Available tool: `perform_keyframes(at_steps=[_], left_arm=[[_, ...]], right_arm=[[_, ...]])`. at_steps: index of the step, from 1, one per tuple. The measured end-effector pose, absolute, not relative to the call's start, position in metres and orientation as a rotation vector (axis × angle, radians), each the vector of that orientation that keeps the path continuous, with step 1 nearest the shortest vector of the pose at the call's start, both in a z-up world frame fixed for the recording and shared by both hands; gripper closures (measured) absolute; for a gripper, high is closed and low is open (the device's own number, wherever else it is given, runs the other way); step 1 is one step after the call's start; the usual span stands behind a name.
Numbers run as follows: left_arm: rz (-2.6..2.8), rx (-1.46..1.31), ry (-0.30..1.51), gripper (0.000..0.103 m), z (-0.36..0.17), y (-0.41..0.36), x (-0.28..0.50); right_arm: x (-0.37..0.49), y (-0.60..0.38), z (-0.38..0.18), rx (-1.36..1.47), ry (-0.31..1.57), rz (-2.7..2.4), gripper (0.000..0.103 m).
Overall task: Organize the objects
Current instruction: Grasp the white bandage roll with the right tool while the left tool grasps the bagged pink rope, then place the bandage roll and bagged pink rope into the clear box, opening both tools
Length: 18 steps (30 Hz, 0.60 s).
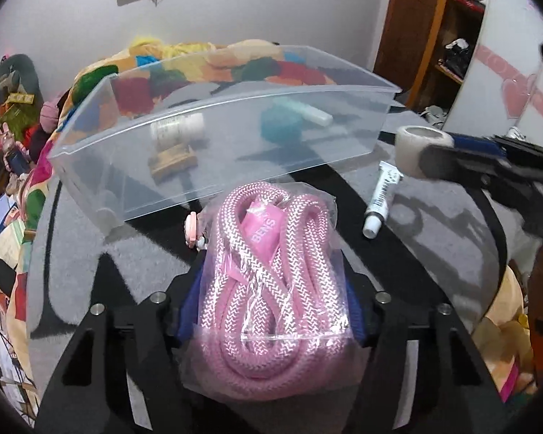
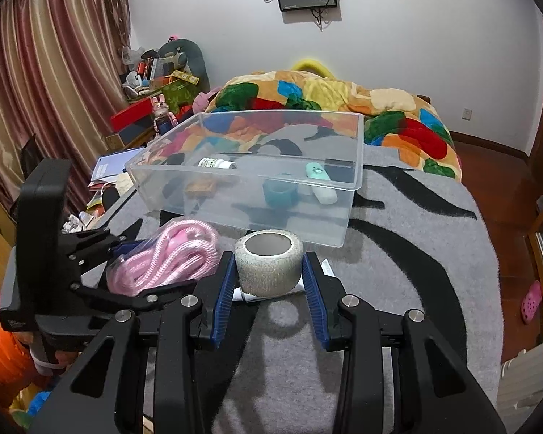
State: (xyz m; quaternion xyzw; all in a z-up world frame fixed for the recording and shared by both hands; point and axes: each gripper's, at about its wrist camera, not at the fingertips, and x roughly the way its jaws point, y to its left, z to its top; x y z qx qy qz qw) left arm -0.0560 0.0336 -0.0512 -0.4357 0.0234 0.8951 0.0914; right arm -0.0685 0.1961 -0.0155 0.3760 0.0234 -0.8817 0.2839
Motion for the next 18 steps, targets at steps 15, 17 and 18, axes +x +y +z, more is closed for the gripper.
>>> perform_keyframes(at_steps=[15, 17, 18], left_arm=[[2.707, -1.059, -0.149, 0.098, 0.032, -0.012, -0.054], [2.714, -1.042, -0.163, 0.098, 0.037, -0.018, -0.061], [2.716, -1.061, -0.161, 0.098, 0.037, -0.021, -0.066]], right_arm=[[-0.086, 0.191, 0.022, 0.899, 0.009, -2.420, 0.069], [-0.091, 0.188, 0.028, 0.879, 0.000, -2.427, 0.069], [-0.093, 0.186, 0.030, 0.875, -0.002, -2.429, 0.069]])
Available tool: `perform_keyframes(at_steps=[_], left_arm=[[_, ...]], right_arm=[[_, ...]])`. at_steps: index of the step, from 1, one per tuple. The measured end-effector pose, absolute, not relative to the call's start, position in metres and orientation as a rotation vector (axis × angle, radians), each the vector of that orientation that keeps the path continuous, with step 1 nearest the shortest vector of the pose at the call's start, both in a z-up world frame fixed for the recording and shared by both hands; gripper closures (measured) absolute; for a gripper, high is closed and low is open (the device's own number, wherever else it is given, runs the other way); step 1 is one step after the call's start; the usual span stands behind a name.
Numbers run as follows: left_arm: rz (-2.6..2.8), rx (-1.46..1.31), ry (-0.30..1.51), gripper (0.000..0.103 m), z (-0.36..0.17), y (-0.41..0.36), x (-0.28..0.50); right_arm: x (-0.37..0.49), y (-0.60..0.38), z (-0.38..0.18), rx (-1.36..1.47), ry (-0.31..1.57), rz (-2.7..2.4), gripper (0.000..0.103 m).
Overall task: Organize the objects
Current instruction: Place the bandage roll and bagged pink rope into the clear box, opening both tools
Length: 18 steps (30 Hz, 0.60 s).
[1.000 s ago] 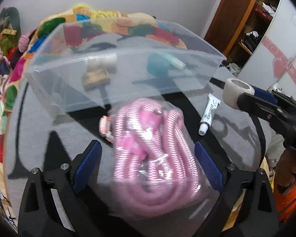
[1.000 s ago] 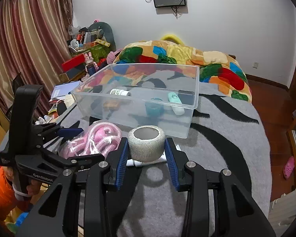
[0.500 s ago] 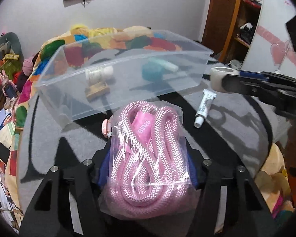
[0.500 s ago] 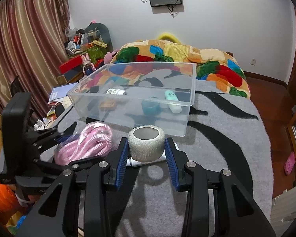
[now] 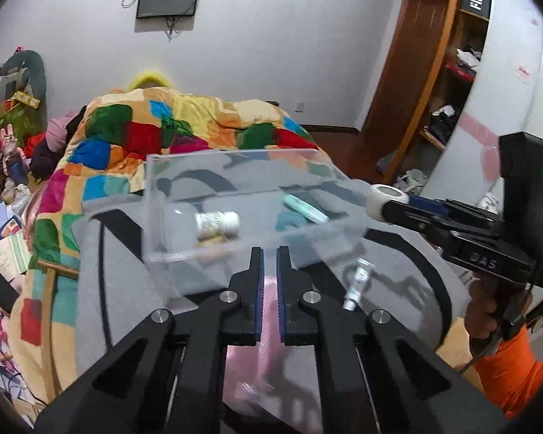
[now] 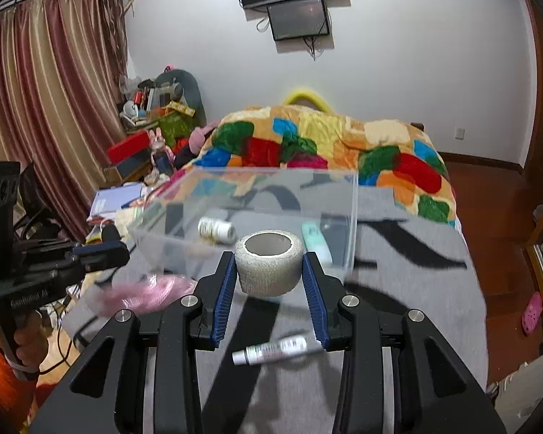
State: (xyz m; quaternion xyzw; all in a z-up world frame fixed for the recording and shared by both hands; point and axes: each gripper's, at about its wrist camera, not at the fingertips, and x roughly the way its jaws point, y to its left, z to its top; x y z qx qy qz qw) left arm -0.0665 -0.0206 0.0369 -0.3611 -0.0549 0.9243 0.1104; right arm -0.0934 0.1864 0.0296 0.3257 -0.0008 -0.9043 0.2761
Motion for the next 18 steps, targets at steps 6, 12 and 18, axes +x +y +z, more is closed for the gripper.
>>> perform_keyframes(at_steps=[6, 12, 18], left_arm=[[2.662, -1.190, -0.101, 0.058, 0.002, -0.022, -0.060], [2.572, -1.304, -0.031, 0.022, -0.040, -0.013, -0.052], [2.527, -1.321, 0.005, 0.013, -0.060, -0.002, -0.055]], right_arm=[[-0.102, 0.183, 0.028, 0.887, -0.023, -2.418, 0.069], [-0.114, 0.184, 0.020, 0.928, -0.008, -2.434, 0.069], [-0.131, 0.180, 0.017, 0.965, 0.009, -2.442, 0.069]])
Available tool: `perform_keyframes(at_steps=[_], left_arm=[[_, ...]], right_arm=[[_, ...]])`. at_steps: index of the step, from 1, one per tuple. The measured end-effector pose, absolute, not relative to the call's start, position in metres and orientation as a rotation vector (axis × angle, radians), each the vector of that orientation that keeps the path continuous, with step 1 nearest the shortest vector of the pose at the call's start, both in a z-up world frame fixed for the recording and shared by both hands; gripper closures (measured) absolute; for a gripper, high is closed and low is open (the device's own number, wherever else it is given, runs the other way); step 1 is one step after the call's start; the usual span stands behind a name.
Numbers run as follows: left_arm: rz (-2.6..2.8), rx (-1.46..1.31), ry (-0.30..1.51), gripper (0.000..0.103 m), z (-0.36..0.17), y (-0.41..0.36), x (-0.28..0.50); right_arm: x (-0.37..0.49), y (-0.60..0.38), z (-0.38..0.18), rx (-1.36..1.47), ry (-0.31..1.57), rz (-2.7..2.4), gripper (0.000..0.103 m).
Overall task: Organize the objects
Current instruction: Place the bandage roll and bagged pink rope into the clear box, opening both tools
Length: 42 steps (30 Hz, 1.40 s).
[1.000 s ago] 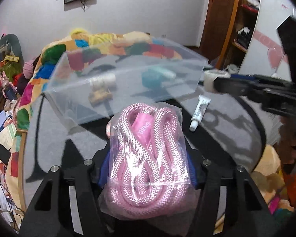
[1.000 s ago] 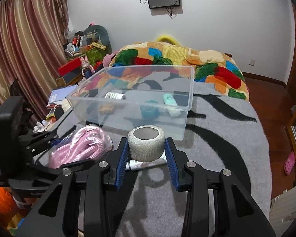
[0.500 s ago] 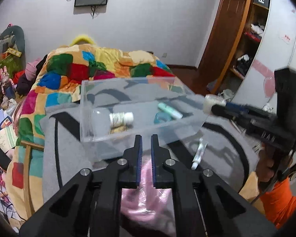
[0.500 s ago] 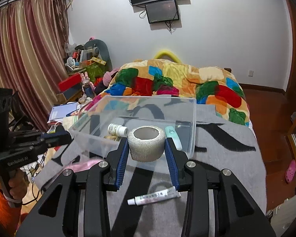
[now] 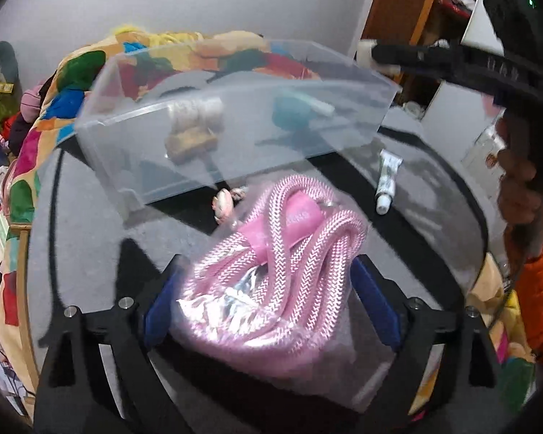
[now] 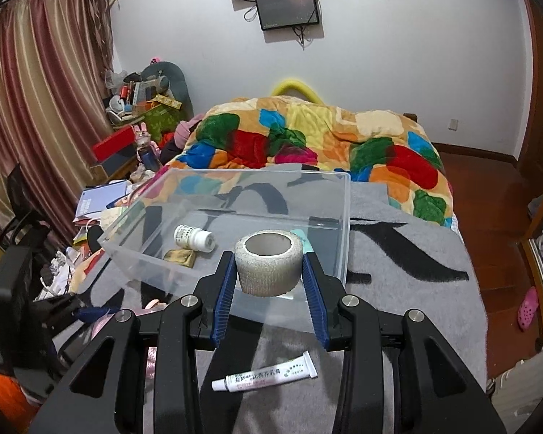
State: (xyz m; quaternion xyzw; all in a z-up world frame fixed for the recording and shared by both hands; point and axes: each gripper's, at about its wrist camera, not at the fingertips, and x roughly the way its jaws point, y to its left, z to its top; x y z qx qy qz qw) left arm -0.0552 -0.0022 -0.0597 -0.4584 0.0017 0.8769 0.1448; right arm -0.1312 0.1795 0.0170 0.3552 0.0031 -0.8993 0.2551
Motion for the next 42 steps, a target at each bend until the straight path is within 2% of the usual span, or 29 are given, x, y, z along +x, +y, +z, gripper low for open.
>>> perform_keyframes(at_steps=[2, 4, 5, 6, 9, 17, 25, 31, 42], left_arm=[[2.557, -1.289, 0.063, 0.014, -0.061, 0.006, -0.052], [2.584, -1.254, 0.097, 0.024, -0.063, 0.012, -0.047], [2.594, -1.240, 0.125, 0.034, -0.062, 0.014, -0.045], [2.605, -1.224, 0.151, 0.038, -0.060, 0.017, -0.042], [2.658, -1.179, 0.229, 0.042, -0.053, 0.025, -0.028], [2.759, -1.079, 0.141, 0.043, -0.011, 0.007, -0.022], [2.837, -1.007, -0.015, 0.043, 0.031, -0.022, -0.062], [2.822, -1.112, -0.112, 0.043, 0.028, -0.038, -0.114], [2.817, -1.295, -0.087, 0.042, -0.003, -0.042, -0.169]], right_arm=[[-0.132, 0.178, 0.015, 0.976, 0.005, -2.436, 0.069], [-0.132, 0.178, 0.013, 0.985, 0.008, -2.434, 0.069], [-0.132, 0.178, 0.011, 0.989, 0.012, -2.433, 0.069], [-0.132, 0.177, 0.010, 0.997, 0.020, -2.435, 0.069], [-0.132, 0.177, 0.007, 1.007, 0.025, -2.436, 0.069], [-0.134, 0.176, 0.012, 0.987, 0.022, -2.451, 0.069], [-0.148, 0.160, 0.015, 0.978, 0.031, -2.447, 0.069], [-0.172, 0.133, 0.001, 1.055, 0.058, -2.383, 0.069], [-0.189, 0.102, -0.025, 1.151, 0.147, -2.315, 0.068]])
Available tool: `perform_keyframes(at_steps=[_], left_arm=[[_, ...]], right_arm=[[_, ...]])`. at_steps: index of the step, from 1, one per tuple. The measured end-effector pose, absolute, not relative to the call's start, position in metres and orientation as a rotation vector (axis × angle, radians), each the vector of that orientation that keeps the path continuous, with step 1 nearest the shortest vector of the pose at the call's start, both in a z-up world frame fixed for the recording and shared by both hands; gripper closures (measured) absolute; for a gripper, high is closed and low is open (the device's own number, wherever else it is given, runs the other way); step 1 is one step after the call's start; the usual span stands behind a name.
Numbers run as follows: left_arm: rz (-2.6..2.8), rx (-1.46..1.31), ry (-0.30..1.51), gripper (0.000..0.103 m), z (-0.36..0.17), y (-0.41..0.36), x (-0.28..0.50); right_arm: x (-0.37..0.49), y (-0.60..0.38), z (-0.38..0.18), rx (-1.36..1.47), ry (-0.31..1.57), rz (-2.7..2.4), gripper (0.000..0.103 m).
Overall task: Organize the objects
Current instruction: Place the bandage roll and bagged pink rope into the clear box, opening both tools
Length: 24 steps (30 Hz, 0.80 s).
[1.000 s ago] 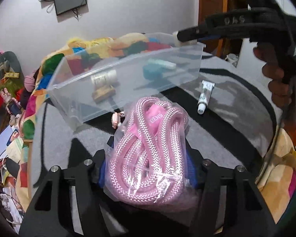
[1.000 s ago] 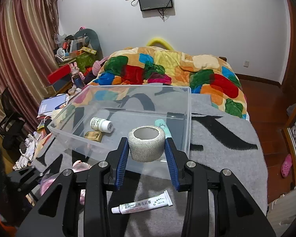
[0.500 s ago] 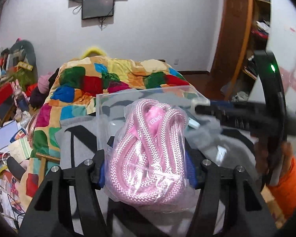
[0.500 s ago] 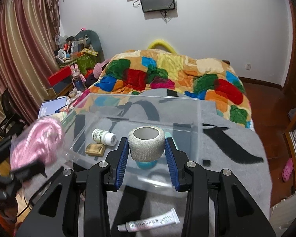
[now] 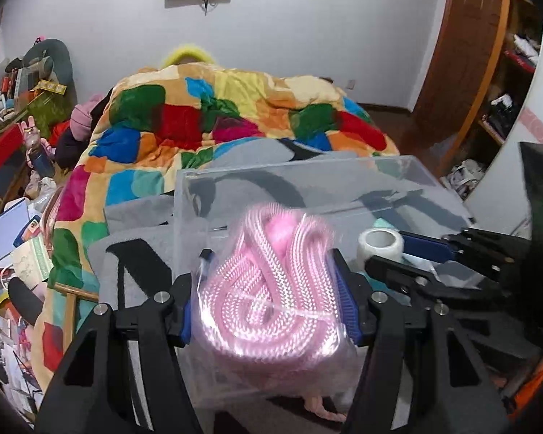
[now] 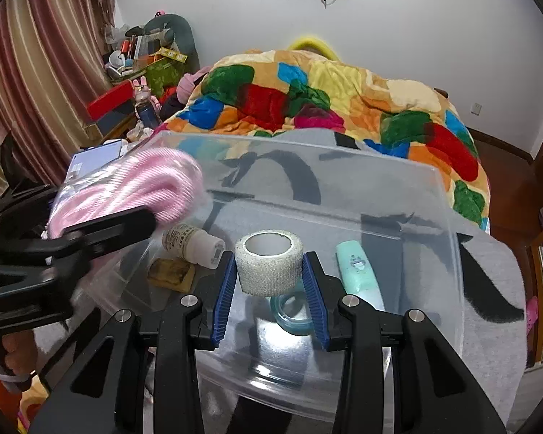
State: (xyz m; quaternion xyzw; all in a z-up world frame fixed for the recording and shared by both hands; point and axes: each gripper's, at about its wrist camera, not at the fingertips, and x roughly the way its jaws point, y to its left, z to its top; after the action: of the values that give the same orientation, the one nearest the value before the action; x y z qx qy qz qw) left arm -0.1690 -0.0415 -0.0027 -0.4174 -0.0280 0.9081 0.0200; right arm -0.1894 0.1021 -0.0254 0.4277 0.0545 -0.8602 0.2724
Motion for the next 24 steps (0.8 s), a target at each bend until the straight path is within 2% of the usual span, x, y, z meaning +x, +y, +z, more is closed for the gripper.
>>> perform_keyframes(at_steps=[5, 9, 17, 24], left_arm=[[2.799, -1.289, -0.066, 0.042, -0.006, -0.037, -0.167], [2.801, -1.274, -0.075, 0.041, 0.000, -0.036, -0.162], [2.851, -1.179, -0.063, 0.040, 0.024, -0.040, -0.136], [2.867, -1.075, -0.029, 0.032, 0.040, -0.033, -0.100]], right_arm=[[-0.189, 0.103, -0.026, 1.171, 0.137, -2.303, 0.066], [-0.182, 0.109, -0.021, 1.153, 0.134, -2.316, 0.056], [-0.155, 0.128, 0.007, 1.052, 0.119, -2.382, 0.054], [-0.126, 0.159, 0.025, 0.986, 0.040, -2.434, 0.049]])
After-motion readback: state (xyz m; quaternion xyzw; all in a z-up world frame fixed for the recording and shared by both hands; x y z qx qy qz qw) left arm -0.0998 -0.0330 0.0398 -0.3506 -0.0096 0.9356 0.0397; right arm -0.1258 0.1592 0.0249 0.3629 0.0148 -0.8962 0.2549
